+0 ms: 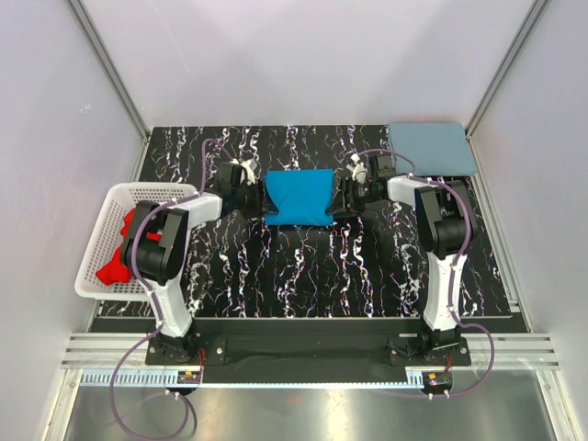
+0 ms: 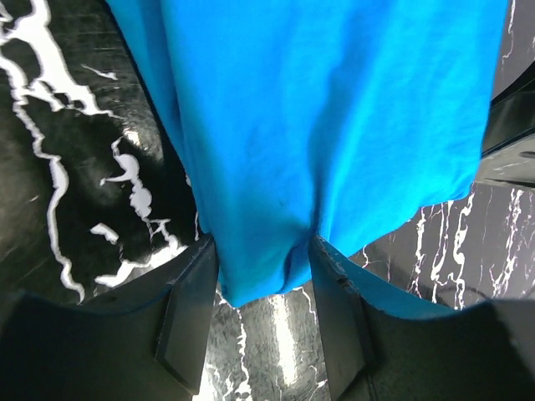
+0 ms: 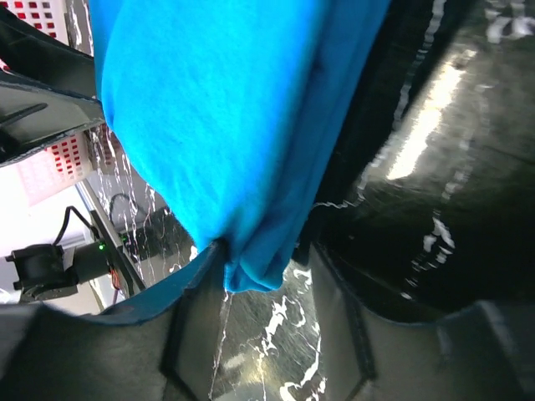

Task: Fold and stack the t-shirts
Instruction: Fold the tshirt

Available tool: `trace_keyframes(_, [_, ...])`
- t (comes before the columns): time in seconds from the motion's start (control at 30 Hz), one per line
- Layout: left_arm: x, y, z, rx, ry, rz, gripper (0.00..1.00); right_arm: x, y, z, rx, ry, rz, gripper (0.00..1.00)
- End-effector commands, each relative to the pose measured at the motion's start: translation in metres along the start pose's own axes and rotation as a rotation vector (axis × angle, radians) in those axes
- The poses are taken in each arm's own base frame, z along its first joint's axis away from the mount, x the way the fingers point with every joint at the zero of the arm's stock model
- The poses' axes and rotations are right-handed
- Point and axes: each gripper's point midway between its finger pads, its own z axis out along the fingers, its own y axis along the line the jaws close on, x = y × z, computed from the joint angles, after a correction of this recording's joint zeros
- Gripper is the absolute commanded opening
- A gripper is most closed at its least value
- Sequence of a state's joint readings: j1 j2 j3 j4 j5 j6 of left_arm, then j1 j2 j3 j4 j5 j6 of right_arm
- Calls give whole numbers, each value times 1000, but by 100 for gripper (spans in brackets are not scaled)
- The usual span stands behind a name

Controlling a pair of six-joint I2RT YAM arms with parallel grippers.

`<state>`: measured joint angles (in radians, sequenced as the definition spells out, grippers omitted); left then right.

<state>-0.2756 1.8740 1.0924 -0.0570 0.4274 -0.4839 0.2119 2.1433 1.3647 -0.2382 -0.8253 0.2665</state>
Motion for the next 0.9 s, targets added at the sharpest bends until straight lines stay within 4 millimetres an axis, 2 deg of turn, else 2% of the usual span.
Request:
trace_keyframes(0.0, [-17,-8,-13,2,-90,55,52,-7,20,0,-50,-27,-80,50])
trace_keyframes(0.1, [-15,-10,-20,3,-99,62,52,1,19,2,-29,-16,-80,50])
trace_keyframes(0.17, [-20,-14,-27,3,-118,81,53,1,19,-1,-7,-32,-78,49])
trace_keyframes(0.23, [-19,-10,-35,-42,-116,71,54,0,19,-5,15,-39,-72,48])
trace_keyframes(0.3, [-15,-1,-39,-97,-106,54,54,-1,19,-8,39,-43,-62,52])
trace_keyframes(0.4, [-9,1,-46,-101,-124,40,54,2,25,-18,60,-61,-58,56])
trace_keyframes(0.47, [-9,-5,-51,-76,-148,36,54,2,30,-26,75,-79,-69,57])
trace_keyframes(0.6, [1,-9,-44,-20,-121,22,51,8,37,-28,49,-79,-86,55])
trace_keyframes(0.73, [11,-3,-32,-3,-104,-1,50,24,41,-15,33,-22,-113,48])
trace_keyframes(0.87, [11,-1,-29,-1,-101,8,50,28,34,-7,50,1,-115,45])
